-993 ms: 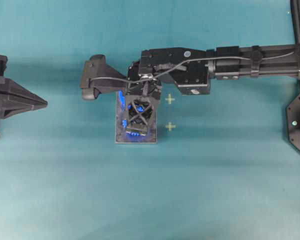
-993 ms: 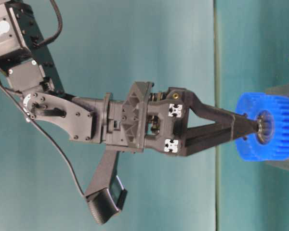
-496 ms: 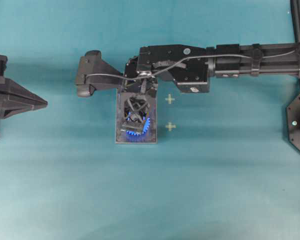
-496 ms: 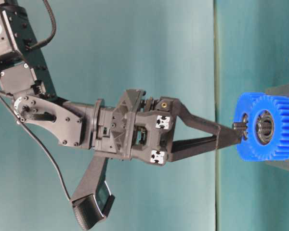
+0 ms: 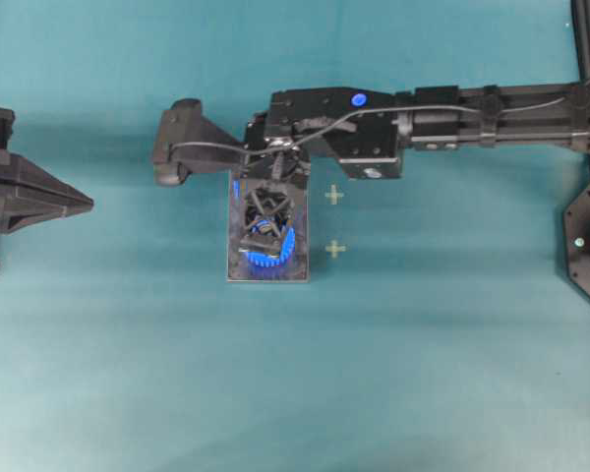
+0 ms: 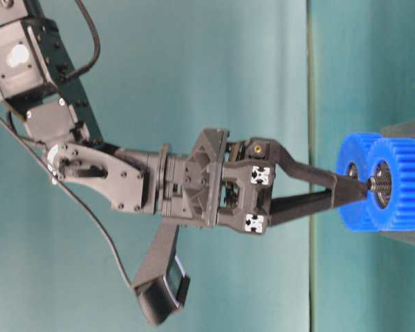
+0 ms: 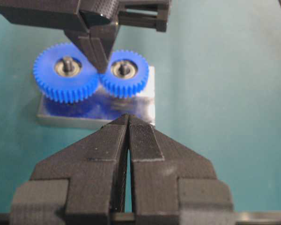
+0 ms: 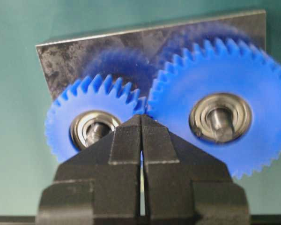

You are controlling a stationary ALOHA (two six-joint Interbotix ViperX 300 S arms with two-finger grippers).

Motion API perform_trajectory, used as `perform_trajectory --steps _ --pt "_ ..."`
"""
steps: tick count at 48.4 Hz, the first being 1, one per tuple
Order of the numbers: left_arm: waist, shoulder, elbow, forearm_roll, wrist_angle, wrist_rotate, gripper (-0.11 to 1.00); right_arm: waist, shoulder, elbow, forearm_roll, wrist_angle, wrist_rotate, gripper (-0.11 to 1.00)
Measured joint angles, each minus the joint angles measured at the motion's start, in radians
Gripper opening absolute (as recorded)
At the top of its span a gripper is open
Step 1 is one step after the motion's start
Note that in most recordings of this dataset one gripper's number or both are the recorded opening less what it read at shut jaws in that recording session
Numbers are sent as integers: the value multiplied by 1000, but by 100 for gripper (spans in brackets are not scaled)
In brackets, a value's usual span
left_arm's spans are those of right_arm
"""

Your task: Fit the small gear onto the shaft.

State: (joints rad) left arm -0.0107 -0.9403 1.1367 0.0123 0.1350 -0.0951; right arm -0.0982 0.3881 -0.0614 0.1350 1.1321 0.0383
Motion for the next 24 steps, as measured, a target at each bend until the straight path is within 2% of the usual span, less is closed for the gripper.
perform_trajectory --steps 4,15,24 --pt "0 0 0 0 0 0 0 14 -31 44 3 23 40 -2" --pt "0 -2 2 0 0 0 0 114 -121 172 14 32 135 -2" --pt "0 -2 5 2 0 0 0 101 -167 186 6 -46 160 -2"
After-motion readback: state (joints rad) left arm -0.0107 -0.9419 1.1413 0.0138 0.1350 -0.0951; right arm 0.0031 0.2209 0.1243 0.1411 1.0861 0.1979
